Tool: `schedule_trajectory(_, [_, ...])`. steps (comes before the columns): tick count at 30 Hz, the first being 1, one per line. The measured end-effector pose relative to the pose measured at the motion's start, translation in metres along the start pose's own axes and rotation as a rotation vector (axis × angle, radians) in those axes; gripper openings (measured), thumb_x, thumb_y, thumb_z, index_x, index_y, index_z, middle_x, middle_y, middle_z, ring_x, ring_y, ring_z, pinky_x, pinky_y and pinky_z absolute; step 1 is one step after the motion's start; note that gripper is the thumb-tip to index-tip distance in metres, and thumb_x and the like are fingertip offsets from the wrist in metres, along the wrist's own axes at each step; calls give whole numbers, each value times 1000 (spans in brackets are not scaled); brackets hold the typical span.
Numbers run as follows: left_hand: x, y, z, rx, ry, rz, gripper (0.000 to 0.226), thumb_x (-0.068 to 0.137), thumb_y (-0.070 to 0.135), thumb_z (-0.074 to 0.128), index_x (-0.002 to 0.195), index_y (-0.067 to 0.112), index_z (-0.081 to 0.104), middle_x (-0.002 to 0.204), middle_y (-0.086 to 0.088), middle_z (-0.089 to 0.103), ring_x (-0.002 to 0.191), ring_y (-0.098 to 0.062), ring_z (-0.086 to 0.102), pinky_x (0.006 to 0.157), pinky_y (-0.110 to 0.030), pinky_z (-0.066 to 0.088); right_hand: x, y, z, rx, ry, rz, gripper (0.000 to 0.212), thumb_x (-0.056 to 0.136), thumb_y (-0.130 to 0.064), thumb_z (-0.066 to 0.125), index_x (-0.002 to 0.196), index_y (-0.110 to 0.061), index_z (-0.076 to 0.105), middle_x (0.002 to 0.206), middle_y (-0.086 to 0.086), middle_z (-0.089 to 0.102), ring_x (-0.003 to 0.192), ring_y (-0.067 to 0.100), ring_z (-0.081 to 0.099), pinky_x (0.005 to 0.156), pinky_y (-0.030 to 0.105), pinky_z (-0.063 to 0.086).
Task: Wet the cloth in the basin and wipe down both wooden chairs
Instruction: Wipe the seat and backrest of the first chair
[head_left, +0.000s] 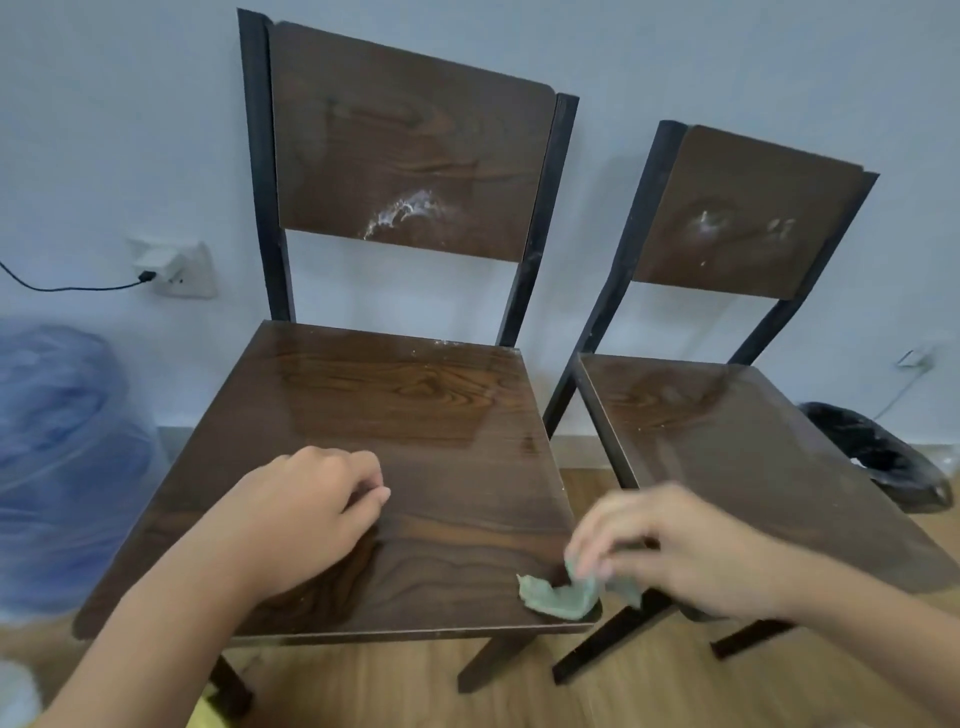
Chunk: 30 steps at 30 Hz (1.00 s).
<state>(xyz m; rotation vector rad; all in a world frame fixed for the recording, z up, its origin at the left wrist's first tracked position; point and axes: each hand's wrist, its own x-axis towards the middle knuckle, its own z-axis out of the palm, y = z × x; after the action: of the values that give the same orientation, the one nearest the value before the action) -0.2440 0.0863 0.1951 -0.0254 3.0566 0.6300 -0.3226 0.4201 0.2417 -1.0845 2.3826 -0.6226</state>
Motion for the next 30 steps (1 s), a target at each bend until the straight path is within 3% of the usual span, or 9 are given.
schedule_trajectory(5, [-5, -9, 1, -9, -20, 17, 18, 98, 49, 46, 87, 42, 58, 78, 19, 65, 76, -4, 61, 65, -22, 48, 125, 18, -55, -23, 352, 71, 14, 92, -11, 77, 100, -20, 84, 105, -9, 78, 102, 4, 71, 104, 37, 57])
schedule_trajectory(8, [-7, -14, -2, 3, -18, 25, 15, 97, 48, 49, 88, 43, 59, 77, 20, 65, 73, 1, 61, 62, -16, 44, 164, 39, -31, -41, 363, 170, 16, 95, -8, 74, 103, -17, 84, 111, -2, 77, 109, 11, 68, 109, 43, 54])
schedule_trajectory(12, [-6, -17, -6, -23, 5, 34, 14, 97, 48, 50, 89, 42, 59, 76, 19, 65, 73, 0, 61, 62, -17, 43, 117, 40, 16, -94, 386, 114, 18, 96, -10, 73, 104, -22, 84, 115, -11, 77, 115, 5, 66, 111, 33, 50])
schedule_trajectory(15, [-5, -16, -6, -35, -5, 36, 15, 98, 48, 49, 91, 41, 61, 76, 18, 66, 73, -2, 63, 64, -20, 49, 49, 28, 49, -55, 365, 46, 22, 94, -11, 75, 101, -30, 84, 113, -23, 77, 114, 0, 66, 105, 25, 51])
schedule_trajectory(19, [-3, -18, -5, -41, -14, 25, 15, 98, 48, 48, 91, 41, 60, 78, 18, 65, 74, -1, 62, 65, -20, 49, -15, 8, 66, 48, 261, -4, 22, 92, -13, 76, 95, -33, 84, 108, -23, 78, 105, 6, 70, 88, 21, 56])
schedule_trajectory(22, [-3, -18, -5, -78, -44, 13, 15, 97, 49, 48, 94, 42, 60, 82, 18, 66, 78, -1, 63, 73, -24, 56, -13, -3, 41, 184, 220, 121, 27, 91, -2, 78, 93, -28, 87, 105, -14, 81, 103, 10, 75, 90, 24, 59])
schedule_trajectory(24, [-3, -19, -5, -92, -27, 1, 16, 96, 51, 48, 92, 42, 60, 83, 19, 66, 80, -2, 63, 76, -28, 57, 15, -2, 15, 215, 344, 150, 29, 90, -1, 77, 92, -28, 87, 103, -15, 81, 101, 4, 74, 91, 18, 58])
schedule_trajectory(27, [-3, -21, -5, -92, 8, -16, 17, 95, 51, 47, 94, 40, 60, 88, 19, 63, 83, -4, 61, 78, -26, 54, 97, 6, -23, 60, 655, 176, 23, 93, -11, 75, 100, -31, 84, 95, -23, 77, 98, -2, 70, 87, 10, 52])
schedule_trajectory(30, [-5, -20, -5, -120, 32, -33, 15, 95, 50, 48, 96, 41, 60, 92, 22, 58, 84, -4, 60, 73, -17, 49, 197, 27, -37, -55, 749, 253, 20, 100, -11, 68, 113, -18, 82, 111, -4, 77, 106, 12, 69, 104, 28, 54])
